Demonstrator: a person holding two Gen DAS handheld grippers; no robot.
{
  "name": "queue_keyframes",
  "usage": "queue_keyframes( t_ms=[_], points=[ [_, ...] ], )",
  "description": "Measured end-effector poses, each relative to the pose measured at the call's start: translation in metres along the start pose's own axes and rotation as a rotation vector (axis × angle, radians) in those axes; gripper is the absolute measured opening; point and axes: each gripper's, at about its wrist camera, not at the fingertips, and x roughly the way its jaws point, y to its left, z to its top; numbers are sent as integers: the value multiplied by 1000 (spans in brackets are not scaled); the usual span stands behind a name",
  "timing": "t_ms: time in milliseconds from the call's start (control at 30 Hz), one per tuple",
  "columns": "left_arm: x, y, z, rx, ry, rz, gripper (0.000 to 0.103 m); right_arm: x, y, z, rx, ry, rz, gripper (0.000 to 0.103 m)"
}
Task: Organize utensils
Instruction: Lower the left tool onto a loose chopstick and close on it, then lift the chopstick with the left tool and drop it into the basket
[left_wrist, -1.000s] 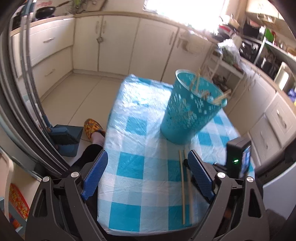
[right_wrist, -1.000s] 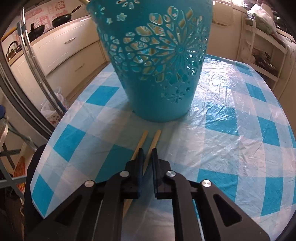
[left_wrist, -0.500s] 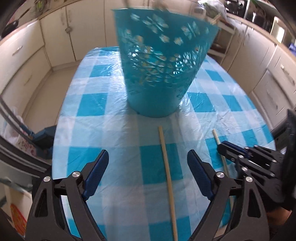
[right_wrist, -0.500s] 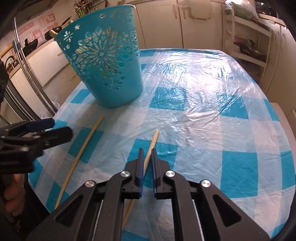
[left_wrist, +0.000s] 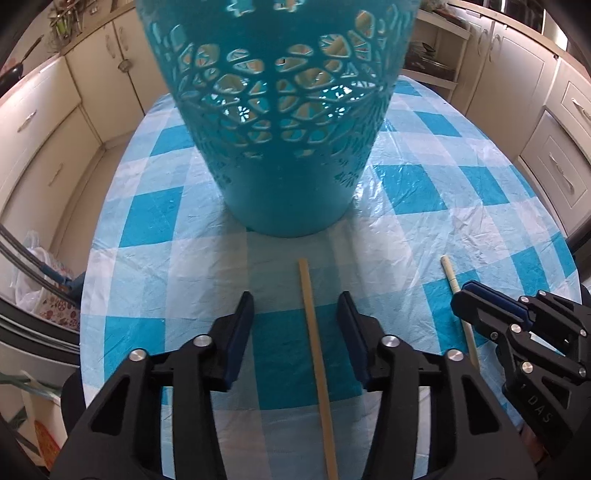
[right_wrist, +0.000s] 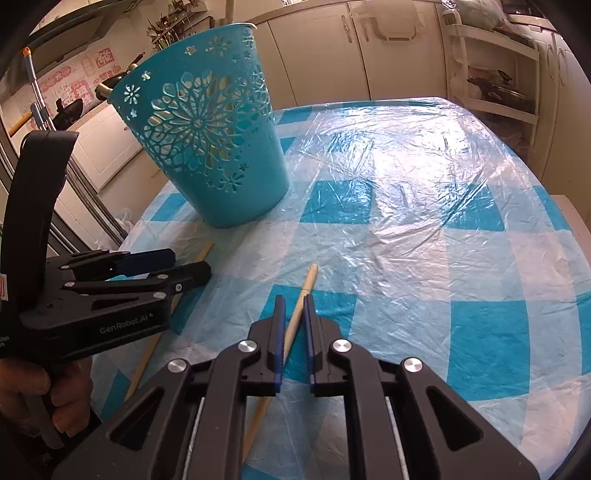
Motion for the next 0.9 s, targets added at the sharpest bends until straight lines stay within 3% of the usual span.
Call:
queue_keyframes(
  t_ms=[233,467,567,700,900],
  points=[
    [0,-11,2,35,-11,-37,5,1,1,3,-2,16,-9,11],
    [-8,0,1,16,-6,-91,5,11,11,15,-55,59,-64,11],
    [-26,16,0,-28,-29,-147,5,17,11,23,-66,74,-74,11],
    [-60,48,0,-100,-99,-233,5,22,11,26,-75,56,-78,11],
    [-111,74,2,-151,-210,-299,5,21,9,24,-64,45,-68,12]
  ],
)
